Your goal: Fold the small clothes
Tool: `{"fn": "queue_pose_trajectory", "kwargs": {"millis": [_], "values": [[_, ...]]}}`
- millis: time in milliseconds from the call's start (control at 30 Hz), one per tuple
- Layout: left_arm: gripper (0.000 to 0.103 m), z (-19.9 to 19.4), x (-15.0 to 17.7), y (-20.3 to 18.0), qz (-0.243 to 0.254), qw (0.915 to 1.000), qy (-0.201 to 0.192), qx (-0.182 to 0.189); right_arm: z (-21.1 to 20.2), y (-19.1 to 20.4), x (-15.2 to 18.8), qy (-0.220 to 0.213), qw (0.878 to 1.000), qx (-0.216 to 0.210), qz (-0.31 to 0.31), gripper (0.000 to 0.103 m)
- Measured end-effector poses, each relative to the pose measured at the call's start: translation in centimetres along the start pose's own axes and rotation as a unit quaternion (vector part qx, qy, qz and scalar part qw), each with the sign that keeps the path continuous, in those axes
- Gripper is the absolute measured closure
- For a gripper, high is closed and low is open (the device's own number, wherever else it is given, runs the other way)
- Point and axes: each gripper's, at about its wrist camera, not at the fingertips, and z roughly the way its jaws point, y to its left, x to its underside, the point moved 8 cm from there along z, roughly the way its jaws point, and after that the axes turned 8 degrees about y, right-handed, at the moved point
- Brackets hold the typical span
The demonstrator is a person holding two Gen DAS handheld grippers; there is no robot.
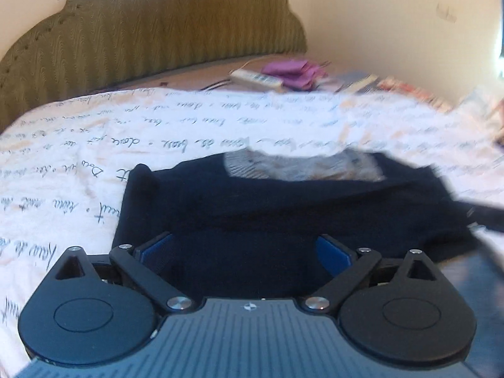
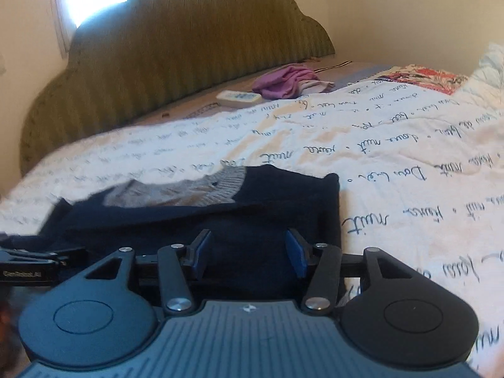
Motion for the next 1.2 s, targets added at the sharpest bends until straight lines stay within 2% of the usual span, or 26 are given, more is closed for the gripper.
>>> {"fn": "queue_pose_trajectory", "kwargs": {"millis": [67, 133, 200, 233, 300, 333, 433, 500, 567, 600, 633, 667, 700, 767, 867, 933, 967, 1000, 1033, 1067, 1133, 1200], "values": [[0.0, -2.2, 1.4, -0.8, -0.01, 0.9992, 0.004, 0.04, -2.0, 1.0, 1.6, 0.009, 0.999, -0.035, 0.0, 0.05], [0.0, -2.6, 3.2, -2.0, 0.003, 0.9979, 0.027, 0.059, -2.6, 1.5, 3.4, 0.033, 0.999, -0.027, -0.018, 0.05], [0.0, -1.5, 5.2, -2.7, 0.029, 0.9971, 0.054, 0.045, -2.2, 1.4, 5.2, 0.063, 0.998, -0.01, -0.025, 0.05], [0.0, -0.3, 6.3, -2.8, 0.044, 0.996, 0.075, 0.023, -1.8, 1.1, 6.1, 0.075, 0.997, -0.004, -0.026, 0.05], [0.0, -0.5, 7.0, -2.9, 0.071, 0.9958, 0.058, 0.001, -2.0, 0.8, 6.6, 0.062, 0.998, -0.006, -0.028, 0.05], [0.0, -0.9, 7.0, -2.9, 0.068, 0.9955, 0.066, 0.0, -2.3, 0.6, 6.6, 0.065, 0.998, 0.0, -0.022, 0.05], [0.001, -3.0, 7.3, -2.3, 0.044, 0.9958, 0.079, 0.016, -4.6, 1.0, 6.9, 0.067, 0.997, 0.014, -0.021, 0.048], [0.001, -4.8, 8.3, -2.2, 0.032, 0.9953, 0.081, 0.04, -6.5, 2.2, 8.0, 0.06, 0.998, -0.005, -0.036, 0.047], [0.0, -5.6, 9.8, -2.6, 0.034, 0.9935, 0.094, 0.054, -7.9, 3.5, 9.7, 0.062, 0.996, -0.013, -0.062, 0.044], [0.0, -5.7, 10.7, -2.8, 0.042, 0.9928, 0.098, 0.055, -8.2, 4.0, 10.8, 0.069, 0.995, -0.012, -0.077, 0.038], [0.0, -5.7, 11.8, -3.1, 0.06, 0.9927, 0.094, 0.046, -8.1, 4.2, 12.0, 0.081, 0.992, -0.007, -0.092, 0.028], [0.0, -6.0, 12.3, -3.2, 0.079, 0.9934, 0.076, 0.032, -7.8, 4.2, 13.3, 0.093, 0.99, 0.004, -0.104, 0.026], [0.0, -6.3, 12.5, -3.3, 0.085, 0.9935, 0.071, 0.024, -8.1, 4.3, 13.9, 0.07, 0.99, 0.014, -0.118, 0.026], [0.001, -7.5, 12.6, -3.3, 0.073, 0.9934, 0.083, 0.03, -8.9, 4.9, 14.2, 0.071, 0.989, 0.034, -0.123, 0.026], [0.0, -9.9, 13.2, -3.6, 0.065, 0.9941, 0.072, 0.048, -11.2, 6.3, 14.5, 0.057, 0.99, 0.022, -0.127, 0.025], [0.0, -10.2, 14.7, -4.1, 0.075, 0.9922, 0.083, 0.055, -12.0, 6.7, 15.7, 0.062, 0.989, 0.024, -0.129, 0.022], [0.0, -9.7, 15.9, -4.2, 0.084, 0.9903, 0.099, 0.049, -11.8, 6.3, 16.7, 0.078, 0.989, 0.029, -0.126, 0.021], [0.0, -9.9, 16.7, -4.3, 0.1, 0.9911, 0.082, 0.034, -11.6, 5.7, 17.6, 0.088, 0.988, 0.035, -0.12, 0.021], [0.001, -10.5, 16.9, -4.4, 0.109, 0.9912, 0.071, 0.023, -12.0, 5.5, 17.8, 0.072, 0.99, 0.032, -0.116, 0.021], [0.001, -11.1, 17.1, -4.5, 0.108, 0.9907, 0.078, 0.026, -12.6, 5.5, 17.9, 0.076, 0.991, 0.035, -0.109, 0.021], [0.0, -12.7, 17.2, -4.5, 0.099, 0.9903, 0.081, 0.055, -13.9, 5.8, 17.7, 0.081, 0.992, 0.035, -0.092, 0.02], [0.0, -13.5, 18.0, -4.4, 0.093, 0.99, 0.076, 0.075, -15.4, 6.2, 18.1, 0.073, 0.994, 0.014, -0.084, 0.019]]}}
